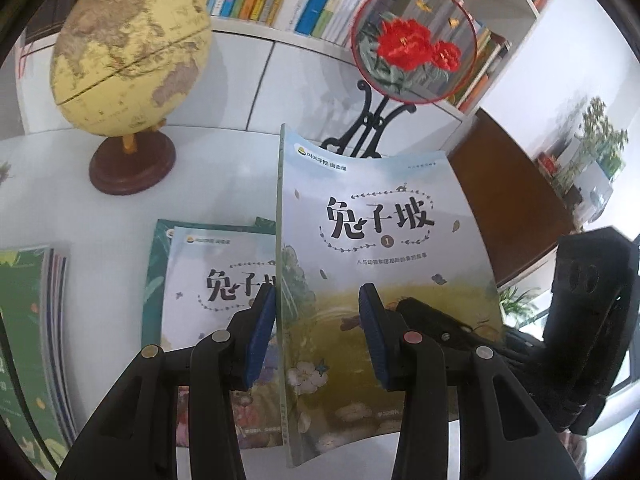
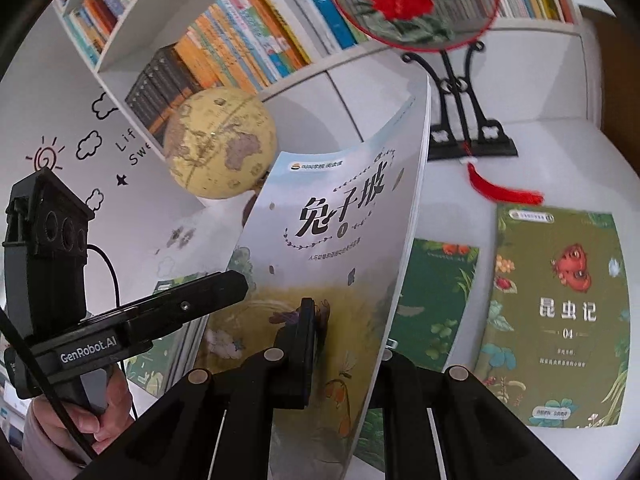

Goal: Organize books

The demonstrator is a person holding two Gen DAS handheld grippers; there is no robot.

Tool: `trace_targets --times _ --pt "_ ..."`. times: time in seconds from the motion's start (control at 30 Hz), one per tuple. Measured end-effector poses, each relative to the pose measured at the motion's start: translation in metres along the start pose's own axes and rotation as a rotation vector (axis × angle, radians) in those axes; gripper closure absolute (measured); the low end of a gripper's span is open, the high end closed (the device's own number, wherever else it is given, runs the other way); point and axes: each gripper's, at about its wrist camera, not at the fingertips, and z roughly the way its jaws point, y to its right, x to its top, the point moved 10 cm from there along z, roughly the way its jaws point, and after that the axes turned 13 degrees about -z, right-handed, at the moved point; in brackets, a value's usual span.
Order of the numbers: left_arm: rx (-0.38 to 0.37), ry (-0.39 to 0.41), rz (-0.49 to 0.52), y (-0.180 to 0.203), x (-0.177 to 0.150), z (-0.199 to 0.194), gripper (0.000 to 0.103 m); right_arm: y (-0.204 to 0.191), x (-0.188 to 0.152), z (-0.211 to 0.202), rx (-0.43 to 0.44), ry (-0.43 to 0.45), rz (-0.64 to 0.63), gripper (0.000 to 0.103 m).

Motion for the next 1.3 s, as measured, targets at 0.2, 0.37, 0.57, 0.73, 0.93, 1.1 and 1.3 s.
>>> trace_targets --times 0.2,0.37,0.57,0.73,0.93,1.1,1.3 --pt "0.006 0.034 0.004 -0.004 0.008 -0.019 0.065 -0.014 0.008 0.0 0.034 0.014 0.015 0.091" --pt "0.011 0.066 -0.015 -0.016 0.016 -0.038 0.065 -0.034 0.018 -0.001 0.043 0.026 -0.006 0.091" --pt "0.041 0.103 -0.023 -0.036 0.025 -0.062 0.065 -0.063 0.032 0.002 0.069 0.041 -0.032 0.091" --pt "0.075 0.132 -0.034 -0.06 0.032 -0.081 0.065 -0.093 0.041 0.013 0.098 0.046 -0.062 0.091" --pt "0.112 0.154 -0.053 -0.091 0.039 -0.101 0.065 -0.13 0.048 0.028 0.134 0.046 -0.088 0.091" --pt "0.143 0.171 -0.057 -0.113 0.041 -0.116 0.065 -0.157 0.052 0.038 0.16 0.045 -0.104 0.091" --pt "0.144 0.196 -0.093 -0.137 0.044 -0.134 0.065 -0.183 0.055 0.05 0.189 0.042 -0.125 0.091"
